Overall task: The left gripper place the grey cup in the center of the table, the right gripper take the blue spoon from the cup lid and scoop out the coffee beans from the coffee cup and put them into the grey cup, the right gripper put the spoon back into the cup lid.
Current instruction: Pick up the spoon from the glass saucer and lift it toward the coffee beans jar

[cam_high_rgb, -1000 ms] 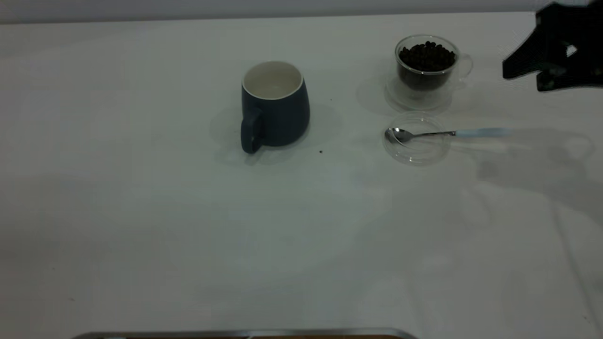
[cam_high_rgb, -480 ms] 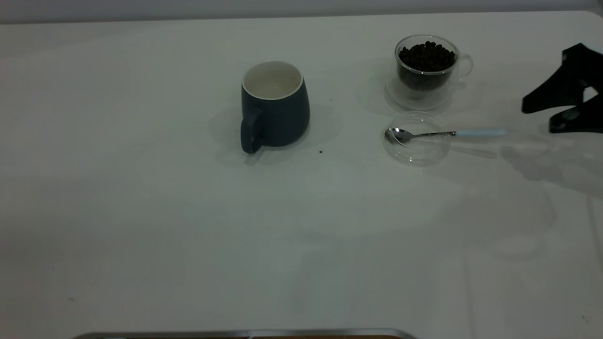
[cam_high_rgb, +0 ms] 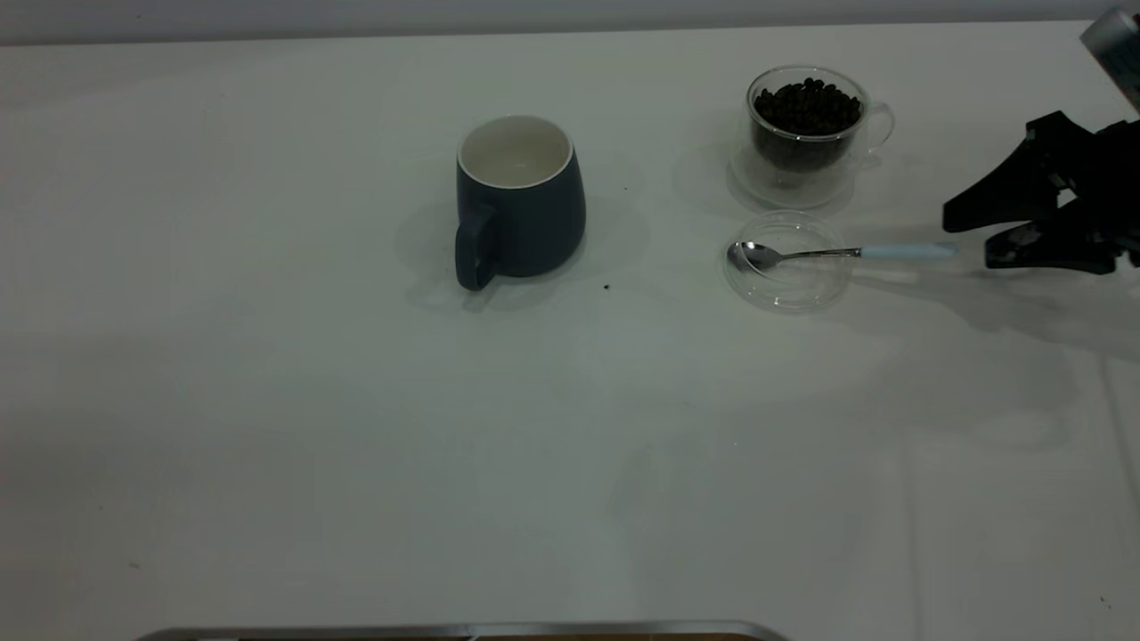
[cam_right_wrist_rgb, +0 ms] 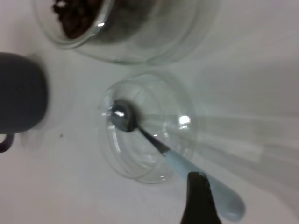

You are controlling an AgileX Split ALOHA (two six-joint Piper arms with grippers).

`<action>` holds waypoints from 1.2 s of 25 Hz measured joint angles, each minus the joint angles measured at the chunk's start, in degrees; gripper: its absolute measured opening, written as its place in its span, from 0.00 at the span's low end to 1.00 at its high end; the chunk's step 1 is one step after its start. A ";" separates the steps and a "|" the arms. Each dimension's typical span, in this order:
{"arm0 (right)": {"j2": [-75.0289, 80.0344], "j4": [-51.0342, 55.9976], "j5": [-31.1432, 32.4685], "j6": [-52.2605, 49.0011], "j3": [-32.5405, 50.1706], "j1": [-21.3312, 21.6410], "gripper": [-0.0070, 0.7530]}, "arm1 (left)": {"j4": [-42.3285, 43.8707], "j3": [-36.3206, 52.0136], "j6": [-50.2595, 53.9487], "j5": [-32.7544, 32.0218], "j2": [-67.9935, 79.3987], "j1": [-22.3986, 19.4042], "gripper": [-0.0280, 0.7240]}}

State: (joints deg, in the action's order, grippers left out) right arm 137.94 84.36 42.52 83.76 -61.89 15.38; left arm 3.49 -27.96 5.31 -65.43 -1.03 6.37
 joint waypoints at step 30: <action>6.82 10.20 6.80 6.27 -1.03 -3.23 0.76 | 0.00 0.00 0.06 0.00 0.00 0.00 0.79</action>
State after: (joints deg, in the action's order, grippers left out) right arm 144.76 94.56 49.32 90.03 -62.91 12.15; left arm 3.49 -27.96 5.37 -65.43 -1.03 6.37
